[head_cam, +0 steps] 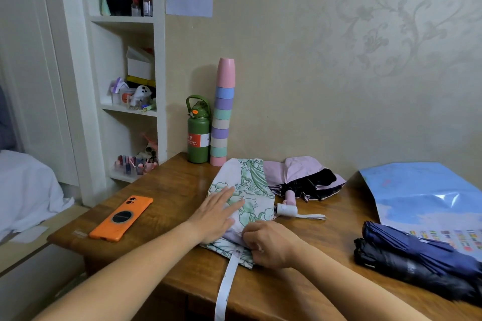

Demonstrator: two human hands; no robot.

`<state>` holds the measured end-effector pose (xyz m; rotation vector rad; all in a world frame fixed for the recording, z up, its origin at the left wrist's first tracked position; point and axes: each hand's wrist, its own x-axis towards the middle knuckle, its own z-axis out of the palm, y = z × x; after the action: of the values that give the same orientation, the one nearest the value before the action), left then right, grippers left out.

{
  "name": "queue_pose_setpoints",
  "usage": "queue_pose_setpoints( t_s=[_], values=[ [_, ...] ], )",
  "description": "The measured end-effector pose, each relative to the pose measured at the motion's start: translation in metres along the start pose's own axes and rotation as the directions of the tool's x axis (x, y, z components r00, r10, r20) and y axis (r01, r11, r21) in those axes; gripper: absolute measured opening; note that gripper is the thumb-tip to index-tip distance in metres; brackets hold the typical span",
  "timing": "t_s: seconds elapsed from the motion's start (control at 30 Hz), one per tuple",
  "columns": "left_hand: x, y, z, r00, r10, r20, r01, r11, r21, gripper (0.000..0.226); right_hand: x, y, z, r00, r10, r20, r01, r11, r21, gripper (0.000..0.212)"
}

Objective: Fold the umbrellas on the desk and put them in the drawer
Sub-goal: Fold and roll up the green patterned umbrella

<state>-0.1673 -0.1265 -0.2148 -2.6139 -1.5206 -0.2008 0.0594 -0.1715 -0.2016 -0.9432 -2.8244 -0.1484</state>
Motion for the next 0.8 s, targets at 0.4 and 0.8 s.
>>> queue_pose_setpoints(
  t_s=[0.4,0.8],
  values=[
    [-0.005,-0.022,0.019,0.968,0.037,0.247,0.024,0.971,-0.239,0.094,0.019,0.002,0.0,0.989,0.147,-0.008,-0.146,0.988,0.057,0.037],
    [-0.001,-0.067,0.031,1.0,-0.012,-0.021,0.003,0.933,-0.359,0.058,0.055,-0.022,0.038,0.95,0.151,-0.273,-0.167,0.985,-0.034,0.023]
  ],
)
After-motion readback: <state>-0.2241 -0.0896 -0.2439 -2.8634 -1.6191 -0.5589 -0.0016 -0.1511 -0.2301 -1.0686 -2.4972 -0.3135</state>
